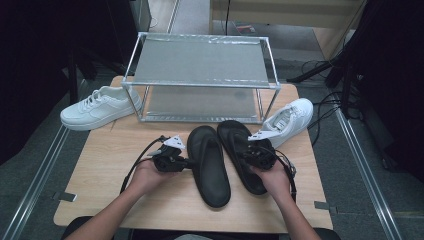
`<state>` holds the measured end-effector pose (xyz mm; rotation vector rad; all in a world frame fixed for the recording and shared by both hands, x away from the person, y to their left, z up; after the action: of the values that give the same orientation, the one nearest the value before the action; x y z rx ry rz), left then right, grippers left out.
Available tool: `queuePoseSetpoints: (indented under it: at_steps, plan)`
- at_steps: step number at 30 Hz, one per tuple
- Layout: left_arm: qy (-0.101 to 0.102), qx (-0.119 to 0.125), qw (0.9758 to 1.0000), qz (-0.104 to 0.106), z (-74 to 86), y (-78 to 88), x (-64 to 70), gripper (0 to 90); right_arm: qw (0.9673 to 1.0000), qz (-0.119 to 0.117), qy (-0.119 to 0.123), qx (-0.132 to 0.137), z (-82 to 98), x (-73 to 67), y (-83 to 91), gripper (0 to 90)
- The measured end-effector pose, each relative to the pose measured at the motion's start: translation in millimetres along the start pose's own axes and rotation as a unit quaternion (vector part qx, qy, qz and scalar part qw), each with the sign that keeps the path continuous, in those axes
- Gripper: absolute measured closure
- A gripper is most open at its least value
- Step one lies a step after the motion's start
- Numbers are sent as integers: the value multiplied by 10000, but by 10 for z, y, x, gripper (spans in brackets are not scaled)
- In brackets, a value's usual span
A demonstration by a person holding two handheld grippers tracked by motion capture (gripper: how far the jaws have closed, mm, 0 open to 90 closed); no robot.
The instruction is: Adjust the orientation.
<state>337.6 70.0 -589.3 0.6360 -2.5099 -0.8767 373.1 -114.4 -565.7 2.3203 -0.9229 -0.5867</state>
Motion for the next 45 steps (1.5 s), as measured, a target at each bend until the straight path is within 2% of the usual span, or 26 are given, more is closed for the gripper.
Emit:
queuePoseSetpoints:
  at_steps: [7, 10, 14, 20, 24, 27, 29, 33, 39, 42, 45]
  plan:
    - [-21, -5, 9999, 146, -17, -62, 107, 855, 10000, -35, -84, 37, 1, 8, -2, 896]
    - [-83, -11, 9999, 133, -25, -72, 131, 852, 9998, -71, -146, 73, 2, 9, -6, 894]
    - [69, 35, 9994, 327, -31, -99, 161, 853, 9996, -123, -242, 100, 4, 8, -16, 894]
    - [4, 42, 9990, 442, -45, -126, 199, 847, 9996, -82, -233, 114, 5, 22, -11, 875]
    - [-5, 4, 9994, 340, -43, -98, 173, 763, 9995, -40, -236, 216, -6, 49, 5, 788]
    - [-54, -25, 9997, 233, -34, -64, 131, 737, 9991, 32, -131, 397, -20, 61, 38, 711]
    - [22, -12, 9997, 251, -34, -41, 104, 719, 9983, 10, -104, 565, -41, 55, 66, 687]
    - [100, 29, 9996, 245, -34, 17, 57, 669, 9980, 1, -78, 635, -48, 32, 102, 632]
    - [190, 117, 9996, 167, -37, 93, -17, 561, 9961, -297, -333, 761, -56, -90, 114, 538]
    - [214, 202, 9995, 59, -47, 132, -66, 529, 9965, -274, -241, 753, -39, -134, 90, 485]
    - [260, 262, 9993, 18, -45, 168, -111, 489, 9967, -262, -213, 737, -22, -167, 63, 472]
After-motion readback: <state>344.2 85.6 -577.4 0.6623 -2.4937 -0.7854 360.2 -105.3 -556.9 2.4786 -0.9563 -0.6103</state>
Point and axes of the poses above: each handheld gripper's, and its own axes: y roughly backward along the jaws, z roughly out of its underside, x roughly to its right, the point moved 10 cm from there along -y, roughly forward along the jaws, and after that the axes turned 5 degrees about x, right-handed, at the moved point
